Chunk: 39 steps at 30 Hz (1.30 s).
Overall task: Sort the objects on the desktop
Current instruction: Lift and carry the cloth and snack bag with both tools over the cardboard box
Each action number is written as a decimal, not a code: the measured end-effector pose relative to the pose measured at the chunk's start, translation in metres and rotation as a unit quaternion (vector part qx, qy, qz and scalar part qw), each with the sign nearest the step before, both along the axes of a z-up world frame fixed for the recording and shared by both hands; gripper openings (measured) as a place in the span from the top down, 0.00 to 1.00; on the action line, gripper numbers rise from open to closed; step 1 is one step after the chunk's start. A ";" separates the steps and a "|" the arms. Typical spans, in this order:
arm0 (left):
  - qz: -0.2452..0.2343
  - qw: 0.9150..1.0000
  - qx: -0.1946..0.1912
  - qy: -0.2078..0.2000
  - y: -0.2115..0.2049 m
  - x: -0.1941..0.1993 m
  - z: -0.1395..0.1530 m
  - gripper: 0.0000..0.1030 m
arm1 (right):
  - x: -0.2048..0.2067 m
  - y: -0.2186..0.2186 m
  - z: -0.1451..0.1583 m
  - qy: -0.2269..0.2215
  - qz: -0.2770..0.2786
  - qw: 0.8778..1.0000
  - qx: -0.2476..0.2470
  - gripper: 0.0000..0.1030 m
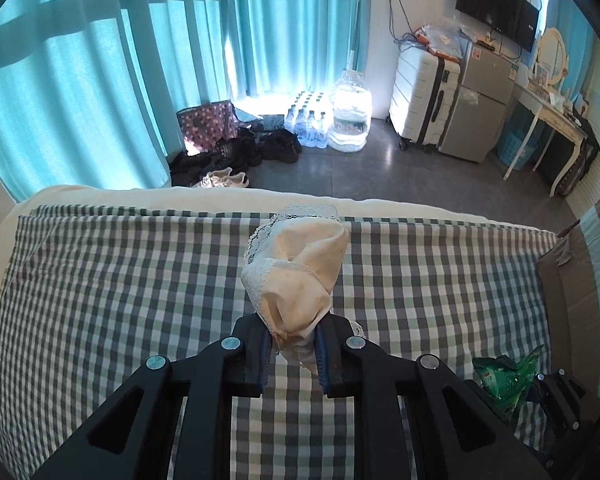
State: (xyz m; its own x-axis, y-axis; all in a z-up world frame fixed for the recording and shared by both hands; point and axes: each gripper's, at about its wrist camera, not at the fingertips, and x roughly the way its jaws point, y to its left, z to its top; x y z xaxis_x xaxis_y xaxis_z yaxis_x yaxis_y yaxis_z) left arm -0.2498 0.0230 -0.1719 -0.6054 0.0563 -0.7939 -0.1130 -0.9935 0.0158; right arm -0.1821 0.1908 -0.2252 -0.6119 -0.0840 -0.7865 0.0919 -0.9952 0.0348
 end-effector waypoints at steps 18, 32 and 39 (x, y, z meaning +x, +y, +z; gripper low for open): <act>0.009 0.994 0.007 0.105 -0.012 0.095 0.073 0.82 | 0.051 -0.006 0.081 0.074 0.005 0.997 -0.013 0.63; 0.013 0.985 0.023 0.171 -0.011 0.159 0.122 0.82 | 0.104 -0.008 0.140 0.136 0.016 0.991 -0.013 0.63; 0.004 0.982 0.019 0.188 0.004 0.175 0.136 0.82 | 0.123 0.004 0.158 0.156 0.016 0.987 -0.019 0.63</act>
State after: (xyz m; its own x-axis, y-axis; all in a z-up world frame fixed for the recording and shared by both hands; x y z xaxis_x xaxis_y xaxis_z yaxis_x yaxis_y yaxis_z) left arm -0.0746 0.0269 -0.0362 -0.8561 0.0755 -0.5113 -0.0989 -0.9949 0.0186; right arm -0.0589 0.1946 -0.0672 -0.8209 -0.1330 -0.5553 0.1347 -0.9902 0.0380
